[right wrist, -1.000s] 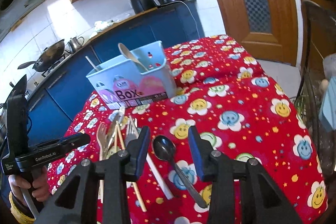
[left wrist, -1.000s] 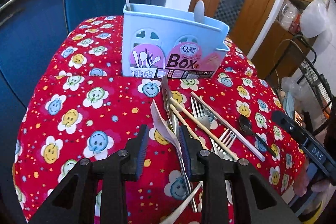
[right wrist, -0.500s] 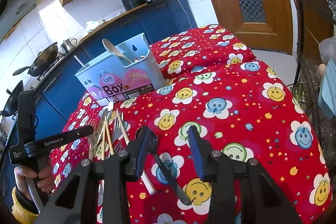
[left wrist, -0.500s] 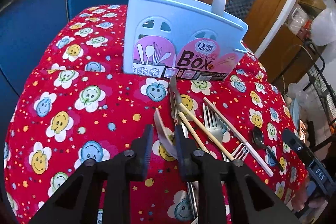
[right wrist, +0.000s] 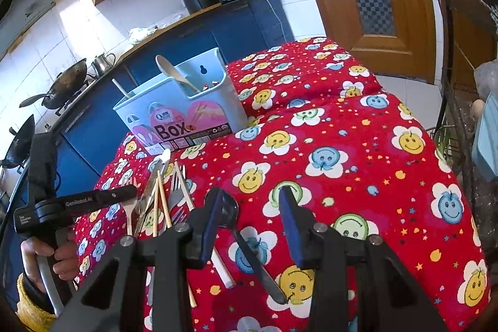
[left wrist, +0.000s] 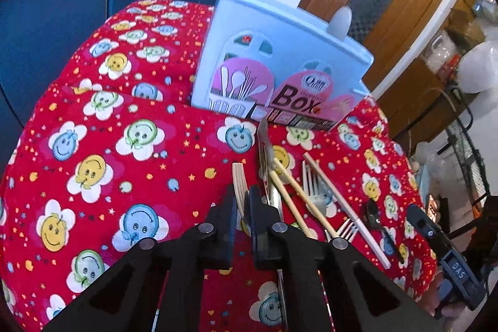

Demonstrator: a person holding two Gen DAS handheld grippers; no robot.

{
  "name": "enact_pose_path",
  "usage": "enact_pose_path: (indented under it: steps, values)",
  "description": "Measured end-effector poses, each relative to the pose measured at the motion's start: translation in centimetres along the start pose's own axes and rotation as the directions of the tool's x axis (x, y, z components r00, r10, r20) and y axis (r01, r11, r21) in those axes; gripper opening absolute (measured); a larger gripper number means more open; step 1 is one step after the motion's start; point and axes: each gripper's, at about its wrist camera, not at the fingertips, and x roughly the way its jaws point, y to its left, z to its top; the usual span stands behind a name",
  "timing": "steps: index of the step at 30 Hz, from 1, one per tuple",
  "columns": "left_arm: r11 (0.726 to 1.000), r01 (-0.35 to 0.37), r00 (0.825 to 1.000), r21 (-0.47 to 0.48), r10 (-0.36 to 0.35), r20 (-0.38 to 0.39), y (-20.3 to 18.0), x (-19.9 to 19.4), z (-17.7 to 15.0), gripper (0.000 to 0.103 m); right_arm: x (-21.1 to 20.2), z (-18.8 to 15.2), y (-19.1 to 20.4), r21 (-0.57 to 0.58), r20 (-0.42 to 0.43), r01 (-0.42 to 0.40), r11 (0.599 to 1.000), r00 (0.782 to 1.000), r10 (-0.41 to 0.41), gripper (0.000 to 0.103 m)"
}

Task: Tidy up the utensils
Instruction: 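Grasp the wooden fork with the left gripper and lift it, then grasp a white chopstick with the right gripper while the left gripper holds the wooden fork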

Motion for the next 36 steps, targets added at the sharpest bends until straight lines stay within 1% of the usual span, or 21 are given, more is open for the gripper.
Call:
enact_pose_path:
  steps: [4,8,14,17,22,24,27,29,34,36]
  values:
    - [1.000,0.023,0.998,0.016,-0.024,0.062,-0.1,-1.7,0.2,0.004,0.1,0.3,0.9,-0.034,-0.015,-0.003,0.999,1.000,0.003,0.041]
    - [0.999,0.025,0.989,0.048,-0.032,0.142,-0.5,-4.0,0.8,0.002,0.3,0.9,2.4,-0.099,-0.039,0.004,0.995,0.999,-0.008,0.041]
    - [0.996,-0.001,0.966,0.089,-0.022,0.259,-0.6,-7.3,1.5,0.002,1.2,1.8,4.6,-0.182,-0.090,-0.006,0.983,0.996,-0.011,0.041]
    - [0.992,-0.049,0.948,0.114,0.010,0.318,-0.7,-8.6,1.7,0.002,1.9,2.2,5.7,-0.231,-0.133,-0.011,0.973,0.991,-0.020,0.042]
    - [0.983,-0.106,0.928,0.147,0.044,0.370,-0.5,-9.8,1.3,0.002,4.0,3.1,7.8,-0.346,-0.232,-0.013,0.938,0.970,-0.072,0.042]
    - [0.979,-0.122,0.921,0.162,0.051,0.386,-0.4,-10.0,1.1,0.002,5.1,3.3,8.7,-0.387,-0.280,-0.022,0.922,0.955,-0.095,0.042]
    - [0.975,-0.138,0.913,0.173,0.058,0.404,-0.5,-10.1,0.7,0.002,6.4,3.4,9.4,-0.420,-0.334,-0.031,0.907,0.935,-0.123,0.042]
    - [0.976,-0.135,0.912,0.173,0.054,0.407,-0.4,-10.2,0.6,0.002,7.5,3.5,10.0,-0.438,-0.373,-0.038,0.898,0.917,-0.143,0.042]
    - [0.981,-0.115,0.911,0.159,0.040,0.410,0.1,-10.0,0.4,0.002,9.1,3.8,10.7,-0.472,-0.422,-0.037,0.881,0.887,-0.188,0.041]
    - [0.982,-0.109,0.911,0.155,0.036,0.410,0.3,-9.9,0.4,0.002,9.9,4.1,10.7,-0.461,-0.459,-0.054,0.886,0.869,-0.186,0.031]
